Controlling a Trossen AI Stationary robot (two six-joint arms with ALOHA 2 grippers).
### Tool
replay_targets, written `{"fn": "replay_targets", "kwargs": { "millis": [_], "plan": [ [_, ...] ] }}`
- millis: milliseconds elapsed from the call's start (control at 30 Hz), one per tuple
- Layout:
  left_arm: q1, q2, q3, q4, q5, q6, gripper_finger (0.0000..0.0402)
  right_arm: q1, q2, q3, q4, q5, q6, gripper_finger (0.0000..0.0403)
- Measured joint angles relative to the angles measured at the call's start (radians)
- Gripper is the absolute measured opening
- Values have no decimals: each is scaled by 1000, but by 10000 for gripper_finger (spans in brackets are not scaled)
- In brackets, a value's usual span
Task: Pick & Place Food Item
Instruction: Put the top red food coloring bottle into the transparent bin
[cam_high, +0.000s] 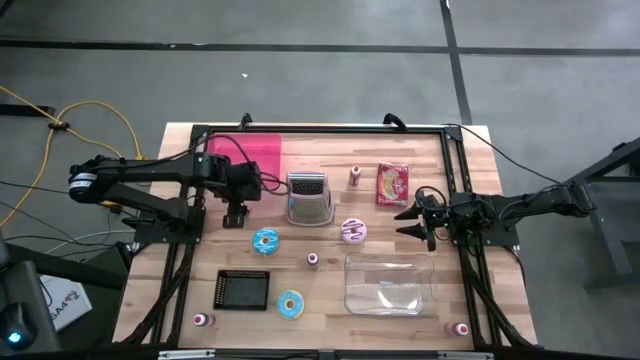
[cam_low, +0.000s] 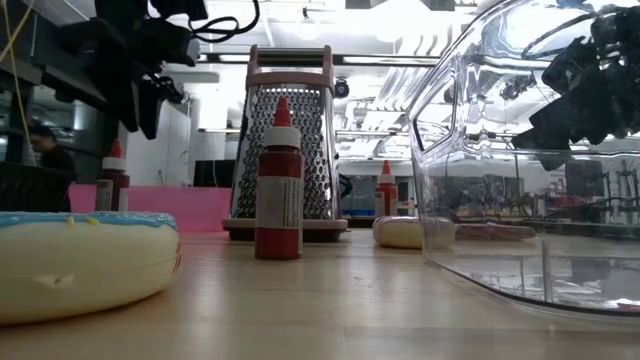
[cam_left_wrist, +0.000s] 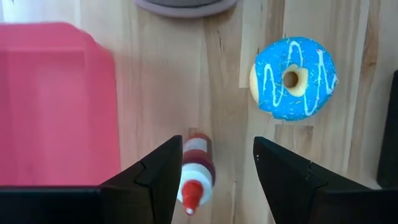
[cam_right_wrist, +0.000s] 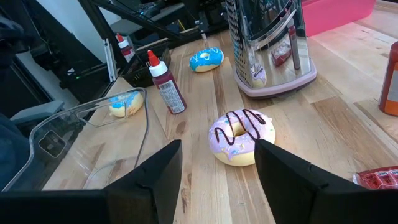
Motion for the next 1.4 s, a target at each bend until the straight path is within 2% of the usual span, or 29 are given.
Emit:
{"fn": "replay_targets", "kwargs": {
  "millis": [367,667,867,1067,1400],
  "plan": [
    [9,0,0,6,3,-7,193,0,0,0,0,0,0,189],
    [10,0,-1,6,4,-66,243,0,0,0,0,0,0,189],
    [43,-21,-2,4,13,-121,248,0,0,0,0,0,0,189],
    [83,-83,-20,8,28,-153,248,0,0,0,0,0,0,189],
    [96,-240,-139,78,52,-227,248,0,0,0,0,0,0,189]
  ]
}}
